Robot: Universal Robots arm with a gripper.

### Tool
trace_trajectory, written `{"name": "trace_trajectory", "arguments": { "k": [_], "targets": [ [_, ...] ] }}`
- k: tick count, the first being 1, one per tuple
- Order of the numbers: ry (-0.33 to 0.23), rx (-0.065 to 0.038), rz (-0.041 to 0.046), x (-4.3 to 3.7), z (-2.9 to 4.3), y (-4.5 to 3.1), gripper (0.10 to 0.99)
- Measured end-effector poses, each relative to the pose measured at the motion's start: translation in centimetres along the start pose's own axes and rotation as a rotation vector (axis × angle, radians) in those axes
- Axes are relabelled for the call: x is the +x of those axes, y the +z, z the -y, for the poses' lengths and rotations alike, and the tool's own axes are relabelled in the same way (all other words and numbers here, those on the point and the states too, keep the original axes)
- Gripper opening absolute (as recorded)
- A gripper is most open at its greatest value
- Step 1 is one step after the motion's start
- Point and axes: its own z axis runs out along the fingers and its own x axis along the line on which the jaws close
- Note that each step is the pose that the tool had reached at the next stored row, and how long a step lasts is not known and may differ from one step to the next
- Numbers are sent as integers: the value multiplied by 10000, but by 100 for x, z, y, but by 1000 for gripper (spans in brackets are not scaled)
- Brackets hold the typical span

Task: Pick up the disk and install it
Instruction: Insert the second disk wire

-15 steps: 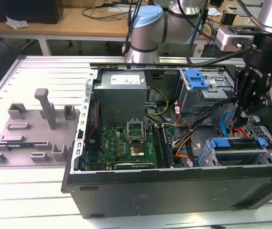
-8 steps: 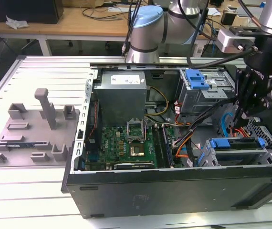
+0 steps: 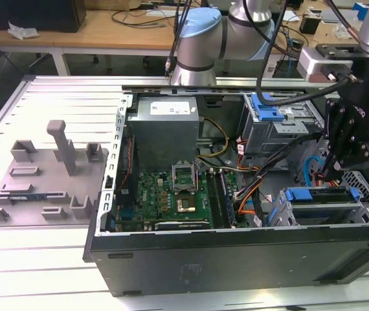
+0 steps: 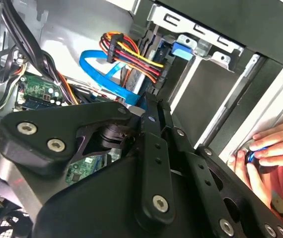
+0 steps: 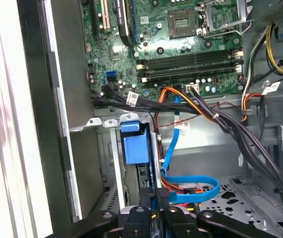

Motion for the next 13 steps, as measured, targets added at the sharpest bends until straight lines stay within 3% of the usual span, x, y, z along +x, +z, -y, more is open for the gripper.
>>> {"name": "trace_trajectory", "arguments": {
  "k": [2,9,13],
  "targets": [
    [10,16,122,55,-31,10,161],
    [34,61,505,102,-36,42,161],
    [43,52,636,124,-35,62,161]
  ]
}}
